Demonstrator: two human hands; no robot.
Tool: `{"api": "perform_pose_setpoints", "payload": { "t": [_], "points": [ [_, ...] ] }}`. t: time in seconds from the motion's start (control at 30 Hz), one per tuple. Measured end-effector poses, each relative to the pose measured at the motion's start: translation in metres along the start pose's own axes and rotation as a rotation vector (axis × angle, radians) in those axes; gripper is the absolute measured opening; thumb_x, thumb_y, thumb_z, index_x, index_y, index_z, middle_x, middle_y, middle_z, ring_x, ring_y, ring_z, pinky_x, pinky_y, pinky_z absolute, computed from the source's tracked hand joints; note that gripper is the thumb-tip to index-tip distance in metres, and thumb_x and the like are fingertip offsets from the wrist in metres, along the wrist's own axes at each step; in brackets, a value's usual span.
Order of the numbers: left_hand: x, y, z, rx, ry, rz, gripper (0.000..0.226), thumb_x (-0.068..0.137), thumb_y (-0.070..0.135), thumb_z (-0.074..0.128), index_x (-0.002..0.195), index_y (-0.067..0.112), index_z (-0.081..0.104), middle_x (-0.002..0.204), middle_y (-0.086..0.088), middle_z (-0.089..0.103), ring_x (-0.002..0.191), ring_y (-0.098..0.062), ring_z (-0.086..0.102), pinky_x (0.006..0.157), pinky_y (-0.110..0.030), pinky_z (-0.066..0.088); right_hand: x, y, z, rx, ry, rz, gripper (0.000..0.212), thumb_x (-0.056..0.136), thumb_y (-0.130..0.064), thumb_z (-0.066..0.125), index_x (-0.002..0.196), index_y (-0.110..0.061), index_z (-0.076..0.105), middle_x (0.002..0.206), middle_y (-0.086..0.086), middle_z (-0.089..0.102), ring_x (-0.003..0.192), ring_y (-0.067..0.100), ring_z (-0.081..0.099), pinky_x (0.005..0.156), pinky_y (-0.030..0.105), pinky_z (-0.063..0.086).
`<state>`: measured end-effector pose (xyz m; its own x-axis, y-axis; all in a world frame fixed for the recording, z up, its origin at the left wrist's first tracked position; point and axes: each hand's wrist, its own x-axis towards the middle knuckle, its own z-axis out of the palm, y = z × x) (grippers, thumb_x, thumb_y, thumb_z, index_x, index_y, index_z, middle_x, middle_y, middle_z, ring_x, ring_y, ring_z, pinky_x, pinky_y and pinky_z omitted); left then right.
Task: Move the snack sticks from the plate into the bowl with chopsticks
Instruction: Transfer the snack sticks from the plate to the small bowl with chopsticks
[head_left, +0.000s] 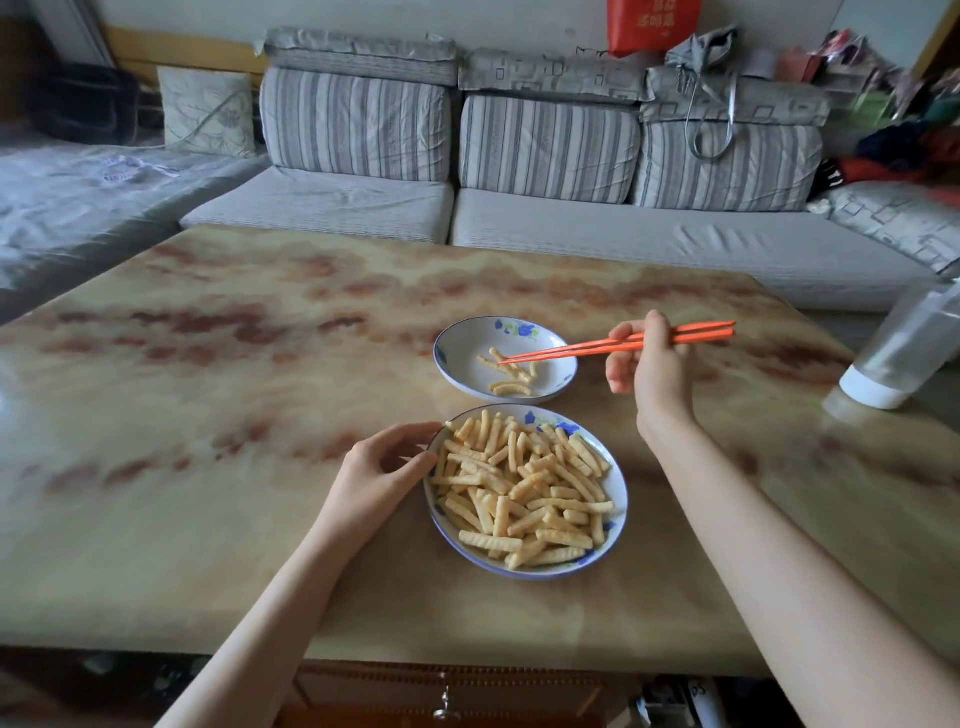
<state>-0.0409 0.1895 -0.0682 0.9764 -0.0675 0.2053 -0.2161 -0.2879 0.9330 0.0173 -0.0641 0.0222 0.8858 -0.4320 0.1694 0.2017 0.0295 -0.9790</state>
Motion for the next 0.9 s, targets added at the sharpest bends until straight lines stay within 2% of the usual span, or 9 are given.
{"api": "perform_pose_setpoints", "payload": {
  "t": [0.13, 0.23, 0.37, 0.5, 0.6, 0.73, 0.9],
  "points": [
    [0.0, 0.001, 0.0, -0.005, -0.002, -0.005, 0.044, 0.067, 0.041, 0.057, 0.107, 0.03, 0.072, 0.101, 0.014, 0.074, 0.097, -0.011, 0.068, 0.091, -0.026, 0.053, -0.001, 0.007, -0.001, -0.004, -0.011, 0.016, 0.043, 0.101, -0.025, 0.032, 0.069, -0.009, 0.055, 0.037, 0.0, 0.049, 0.031, 0.014, 0.04, 0.036, 0.019, 0.031],
    [0.0, 0.0, 0.0, 0.008, -0.001, 0.001, 0.035, 0.073, 0.031, 0.06, 0.106, 0.029, 0.072, 0.1, 0.013, 0.074, 0.096, -0.011, 0.068, 0.091, -0.027, 0.053, -0.008, 0.003, -0.008, -0.001, -0.038, 0.008, 0.042, 0.101, -0.025, 0.032, 0.068, -0.009, 0.055, 0.037, 0.001, 0.048, 0.031, 0.015, 0.038, 0.037, 0.018, 0.028],
    [0.0, 0.0, -0.001, 0.011, -0.008, 0.008, 0.042, 0.067, 0.041, 0.057, 0.106, 0.031, 0.072, 0.099, 0.013, 0.074, 0.096, -0.011, 0.069, 0.09, -0.027, 0.053, -0.023, -0.006, -0.019, 0.008, -0.16, 0.005, 0.044, 0.101, -0.025, 0.033, 0.068, -0.007, 0.055, 0.037, 0.004, 0.046, 0.031, 0.018, 0.035, 0.036, 0.018, 0.025],
    [0.0, 0.0, -0.001, 0.016, -0.004, 0.008, 0.039, 0.07, 0.037, 0.058, 0.106, 0.031, 0.072, 0.1, 0.015, 0.074, 0.096, -0.01, 0.069, 0.091, -0.026, 0.053, -0.038, -0.014, -0.021, -0.024, -0.274, -0.021, 0.047, 0.103, -0.022, 0.031, 0.067, -0.005, 0.056, 0.036, 0.005, 0.045, 0.03, 0.016, 0.035, 0.034, 0.02, 0.026],
    [0.0, -0.001, 0.0, 0.014, -0.001, 0.001, 0.033, 0.075, 0.027, 0.06, 0.106, 0.029, 0.073, 0.1, 0.013, 0.074, 0.097, -0.011, 0.069, 0.093, -0.032, 0.053, -0.04, -0.019, -0.019, -0.063, -0.309, -0.061, 0.048, 0.104, -0.023, 0.03, 0.067, -0.006, 0.057, 0.036, 0.006, 0.045, 0.03, 0.017, 0.033, 0.034, 0.021, 0.026],
    [0.0, -0.001, 0.0, 0.011, 0.001, -0.003, 0.037, 0.07, 0.037, 0.058, 0.104, 0.032, 0.072, 0.1, 0.014, 0.074, 0.097, -0.011, 0.069, 0.094, -0.036, 0.053, -0.037, -0.019, -0.015, -0.122, -0.344, -0.073, 0.051, 0.104, -0.024, 0.03, 0.065, -0.009, 0.059, 0.037, 0.008, 0.043, 0.033, 0.02, 0.029, 0.036, 0.022, 0.025],
    [0.0, 0.0, 0.0, 0.013, 0.001, -0.004, 0.035, 0.072, 0.034, 0.059, 0.104, 0.031, 0.073, 0.1, 0.014, 0.074, 0.097, -0.012, 0.069, 0.094, -0.037, 0.053, -0.036, -0.011, -0.011, -0.123, -0.35, -0.066, 0.049, 0.104, -0.025, 0.031, 0.067, -0.008, 0.058, 0.038, 0.006, 0.043, 0.033, 0.02, 0.031, 0.036, 0.022, 0.025]
  ]
}}
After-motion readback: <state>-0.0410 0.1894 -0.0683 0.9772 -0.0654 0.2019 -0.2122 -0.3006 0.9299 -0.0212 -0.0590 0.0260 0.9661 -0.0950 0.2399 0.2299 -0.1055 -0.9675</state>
